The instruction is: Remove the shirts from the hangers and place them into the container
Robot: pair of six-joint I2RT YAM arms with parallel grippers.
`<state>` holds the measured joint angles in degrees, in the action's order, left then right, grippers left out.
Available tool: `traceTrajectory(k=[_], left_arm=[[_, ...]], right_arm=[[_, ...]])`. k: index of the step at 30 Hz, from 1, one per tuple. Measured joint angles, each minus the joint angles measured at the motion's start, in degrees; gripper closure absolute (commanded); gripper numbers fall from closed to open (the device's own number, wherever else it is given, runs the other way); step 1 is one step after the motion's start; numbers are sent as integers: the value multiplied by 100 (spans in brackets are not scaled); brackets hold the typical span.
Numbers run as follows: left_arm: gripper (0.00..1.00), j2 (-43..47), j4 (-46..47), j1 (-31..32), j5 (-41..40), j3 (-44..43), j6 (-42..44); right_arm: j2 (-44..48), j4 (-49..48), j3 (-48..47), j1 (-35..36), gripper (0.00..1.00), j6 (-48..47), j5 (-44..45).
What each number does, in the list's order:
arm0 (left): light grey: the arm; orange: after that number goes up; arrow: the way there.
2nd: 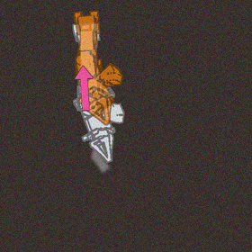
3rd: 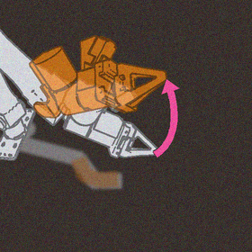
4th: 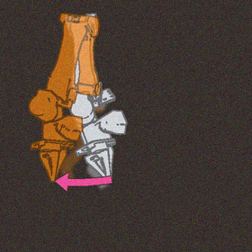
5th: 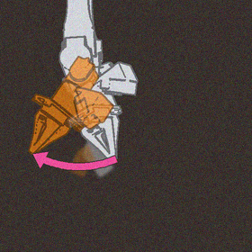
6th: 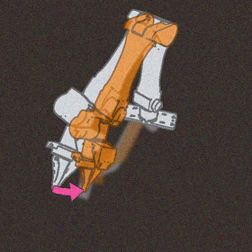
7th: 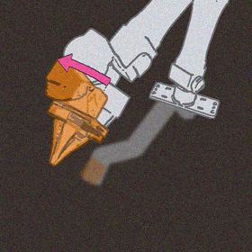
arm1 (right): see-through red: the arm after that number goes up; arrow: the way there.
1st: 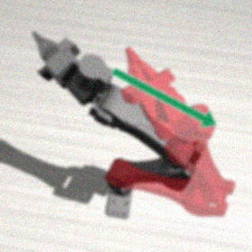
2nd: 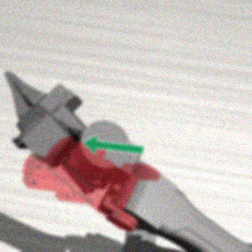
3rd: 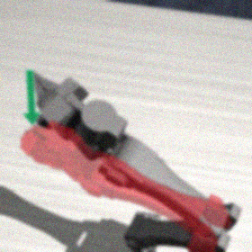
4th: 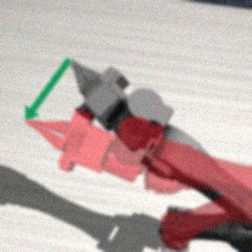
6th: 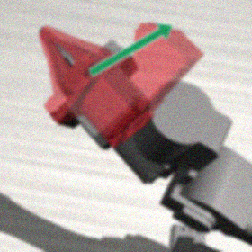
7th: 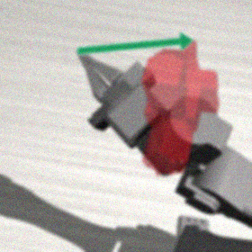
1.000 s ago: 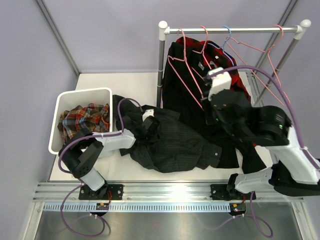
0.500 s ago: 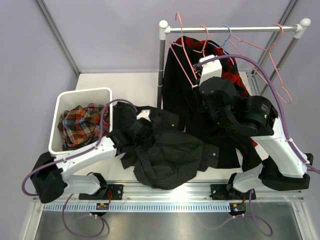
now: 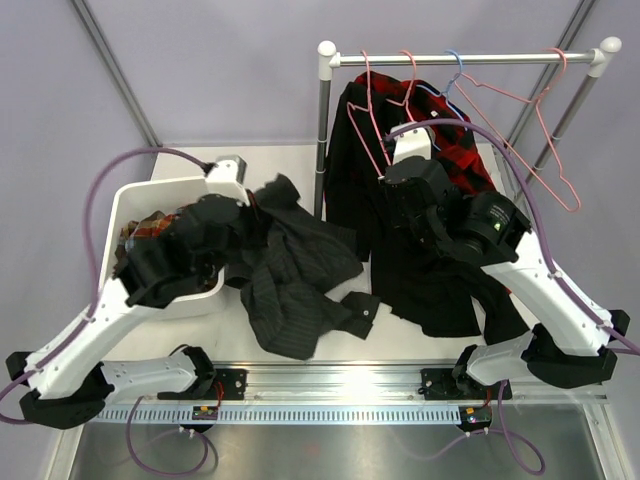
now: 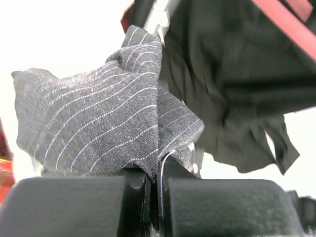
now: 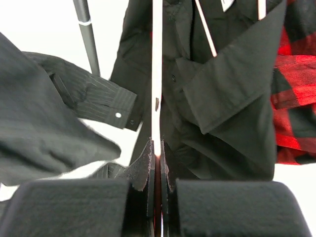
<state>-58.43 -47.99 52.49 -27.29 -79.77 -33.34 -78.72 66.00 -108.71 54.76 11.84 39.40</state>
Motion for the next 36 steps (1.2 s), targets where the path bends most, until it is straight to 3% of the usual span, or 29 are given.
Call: traceTrajectory(k=[1,5,10,14,21,27,33,35,36], left_arm=[[100,-63,-140,-9,-175,-352,114],[100,-505,-866,-326,-822,-2024,667],[100,-1082,-1370,-1432,-1222,-3945,1593],[100,-1410,-1375,-2114,-1473,-4929,2297],[100,-1515,-564,-2959,-1731,-4806,3362],[100,-1700,376,-2999,-1764,-4920,4142],[100,-1360,2109,-2999,-1539,-4750,4900],[100,-1370,2350,-3001,-1486,-4977,5010],[100,-1392,2490,-3001,-1449,-5112,5056]], right_arm=[[17,-48,20,-2,54,31,-50],[157,-70,109,-4,1,127,-245],[505,-57,153,-4,1,98,-319],[785,-13,153,-4,0,98,-415],[1325,-59,640,-7,1,96,-807],[1576,-293,1403,-9,1,98,-1180],[1676,-750,2173,133,1,101,-2210],[1694,-920,2315,343,5,98,-2597],[1668,-1014,2334,463,15,96,-2826]])
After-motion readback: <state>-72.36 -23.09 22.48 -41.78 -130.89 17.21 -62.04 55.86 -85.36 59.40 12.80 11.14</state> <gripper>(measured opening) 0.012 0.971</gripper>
